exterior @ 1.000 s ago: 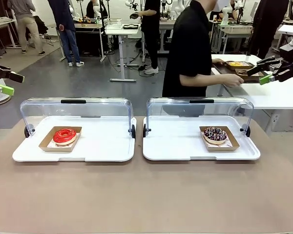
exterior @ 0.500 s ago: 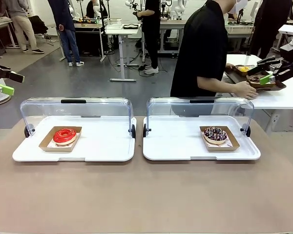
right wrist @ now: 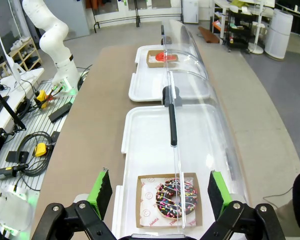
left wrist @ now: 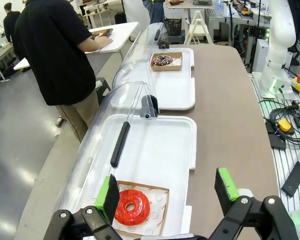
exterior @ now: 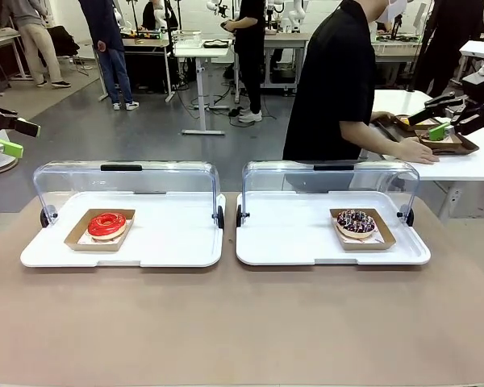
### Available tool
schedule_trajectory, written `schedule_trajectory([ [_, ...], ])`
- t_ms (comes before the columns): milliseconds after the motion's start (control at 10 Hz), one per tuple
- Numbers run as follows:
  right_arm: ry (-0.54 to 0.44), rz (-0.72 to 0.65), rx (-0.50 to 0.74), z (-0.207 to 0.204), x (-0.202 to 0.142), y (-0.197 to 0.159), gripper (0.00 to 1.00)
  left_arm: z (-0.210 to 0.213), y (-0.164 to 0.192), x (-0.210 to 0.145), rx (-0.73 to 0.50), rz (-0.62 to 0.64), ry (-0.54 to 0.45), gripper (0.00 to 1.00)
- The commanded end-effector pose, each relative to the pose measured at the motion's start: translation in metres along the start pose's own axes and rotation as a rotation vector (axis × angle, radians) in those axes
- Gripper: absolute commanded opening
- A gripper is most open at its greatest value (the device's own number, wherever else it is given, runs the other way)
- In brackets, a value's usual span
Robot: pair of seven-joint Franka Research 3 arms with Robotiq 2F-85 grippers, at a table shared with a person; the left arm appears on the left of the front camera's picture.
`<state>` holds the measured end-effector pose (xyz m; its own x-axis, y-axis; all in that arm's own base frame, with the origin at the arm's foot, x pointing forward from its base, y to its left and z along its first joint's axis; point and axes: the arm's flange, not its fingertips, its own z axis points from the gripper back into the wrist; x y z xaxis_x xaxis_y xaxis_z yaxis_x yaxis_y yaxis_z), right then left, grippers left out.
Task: Provide the desired donut to the person.
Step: Place the picked Paper togo box onto the Handle tray extended by the person.
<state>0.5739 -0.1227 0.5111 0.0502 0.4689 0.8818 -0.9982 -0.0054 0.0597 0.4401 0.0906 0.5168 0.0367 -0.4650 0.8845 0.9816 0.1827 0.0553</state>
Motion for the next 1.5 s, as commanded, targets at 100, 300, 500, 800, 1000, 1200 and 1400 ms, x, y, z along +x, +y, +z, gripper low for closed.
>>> schedule_trajectory([
  [100, 0.0, 0.0, -0.003, -0.0015, 0.0008, 0.0, 1.0, 0.0012, 0.0, 0.0004, 0.002, -0.014, -0.017, 1.0],
  [300, 0.0, 0.0, -0.003, -0.0015, 0.0008, 0.0, 1.0, 0.0012, 0.0, 0.0004, 0.002, -0.014, -0.017, 1.0],
  [500, 0.0, 0.0, -0.003, -0.0015, 0.0008, 0.0, 1.0, 0.0012, 0.0, 0.0004, 0.002, -0.014, -0.017, 1.0],
  [800, 0.0, 0.0, -0.003, -0.0015, 0.0008, 0.0, 1.0, 0.0012, 0.0, 0.0004, 0.002, -0.014, -0.017, 1.0],
  [1000, 0.0, 0.0, -0.003, -0.0015, 0.0008, 0.0, 1.0, 0.0012, 0.0, 0.0004, 0.002, -0.014, -0.017, 1.0],
  [1200, 0.0, 0.0, -0.003, -0.0015, 0.0008, 0.0, 1.0, 0.0012, 0.0, 0.0004, 0.002, -0.014, -0.017, 1.0],
  [1400, 0.0, 0.0, -0.003, -0.0015, 0.0008, 0.0, 1.0, 0.0012, 0.0, 0.0004, 0.002, -0.014, -0.017, 1.0],
])
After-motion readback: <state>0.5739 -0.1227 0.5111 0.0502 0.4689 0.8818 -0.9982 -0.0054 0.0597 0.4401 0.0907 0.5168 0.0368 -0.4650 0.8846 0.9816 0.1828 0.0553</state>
